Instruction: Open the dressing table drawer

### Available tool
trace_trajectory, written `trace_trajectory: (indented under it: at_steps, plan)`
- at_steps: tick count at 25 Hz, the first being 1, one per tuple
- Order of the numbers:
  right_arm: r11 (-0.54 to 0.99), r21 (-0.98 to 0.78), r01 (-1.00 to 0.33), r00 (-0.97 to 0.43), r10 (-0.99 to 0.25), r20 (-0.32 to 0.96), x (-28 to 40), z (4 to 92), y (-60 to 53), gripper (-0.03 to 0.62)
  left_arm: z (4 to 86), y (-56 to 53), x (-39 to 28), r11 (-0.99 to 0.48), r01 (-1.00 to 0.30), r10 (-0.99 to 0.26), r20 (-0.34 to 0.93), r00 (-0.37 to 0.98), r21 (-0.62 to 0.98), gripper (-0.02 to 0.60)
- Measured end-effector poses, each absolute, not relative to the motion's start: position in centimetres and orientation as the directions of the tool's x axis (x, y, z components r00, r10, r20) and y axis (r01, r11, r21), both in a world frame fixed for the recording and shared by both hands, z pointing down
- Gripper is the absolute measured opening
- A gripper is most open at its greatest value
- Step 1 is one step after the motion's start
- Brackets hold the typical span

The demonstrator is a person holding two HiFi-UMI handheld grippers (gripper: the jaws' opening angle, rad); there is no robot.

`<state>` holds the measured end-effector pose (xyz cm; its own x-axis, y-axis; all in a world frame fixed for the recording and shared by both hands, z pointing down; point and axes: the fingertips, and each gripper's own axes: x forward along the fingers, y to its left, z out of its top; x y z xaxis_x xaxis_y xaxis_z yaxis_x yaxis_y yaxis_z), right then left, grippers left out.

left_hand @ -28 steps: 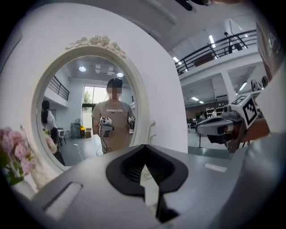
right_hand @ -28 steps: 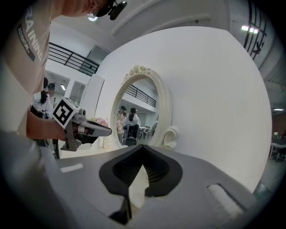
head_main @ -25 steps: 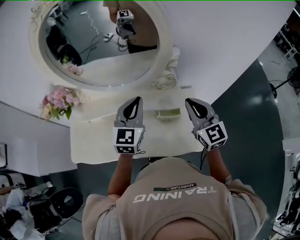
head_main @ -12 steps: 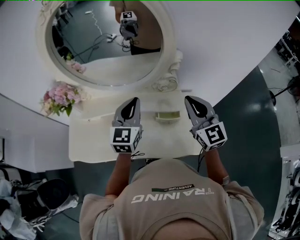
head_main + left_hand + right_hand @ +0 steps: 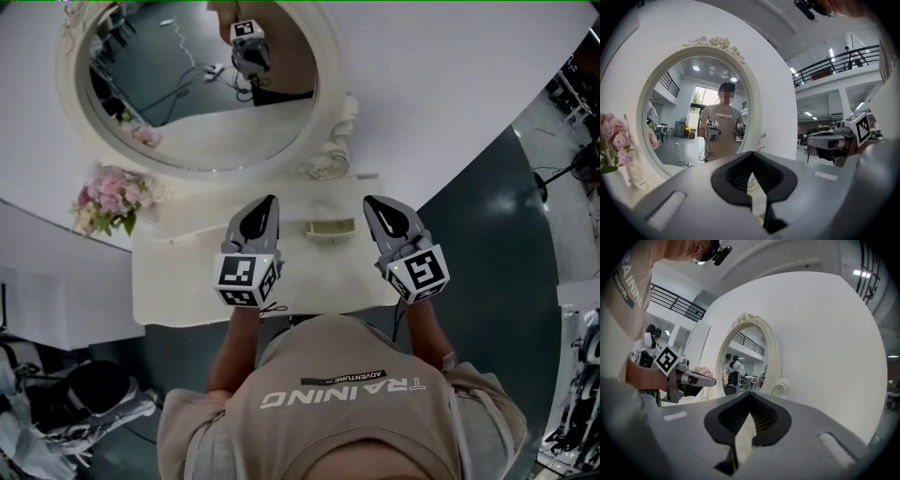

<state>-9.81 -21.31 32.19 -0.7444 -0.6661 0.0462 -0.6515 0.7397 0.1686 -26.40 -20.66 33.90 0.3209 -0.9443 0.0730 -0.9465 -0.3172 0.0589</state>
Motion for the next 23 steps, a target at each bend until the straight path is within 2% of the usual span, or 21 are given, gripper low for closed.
trace_trajectory:
  at_steps: [6, 23]
  plan:
    - [0.745, 0.136, -0.653, -0.745, -0.665, 0.061, -9.6, 33.4, -21.2, 0.002, 35.5, -20.8, -26.2, -0.325, -0.943, -0.938, 0.102, 0.331, 0.076, 0.018]
    - [0.741, 0.135, -0.657, -0.741, -0.669, 0.062, -10.1, 34.0, -22.7, 0.002, 35.6, -22.7, -25.4, -0.357, -0.932, -0.928, 0.085, 0.362, 0.064, 0.018]
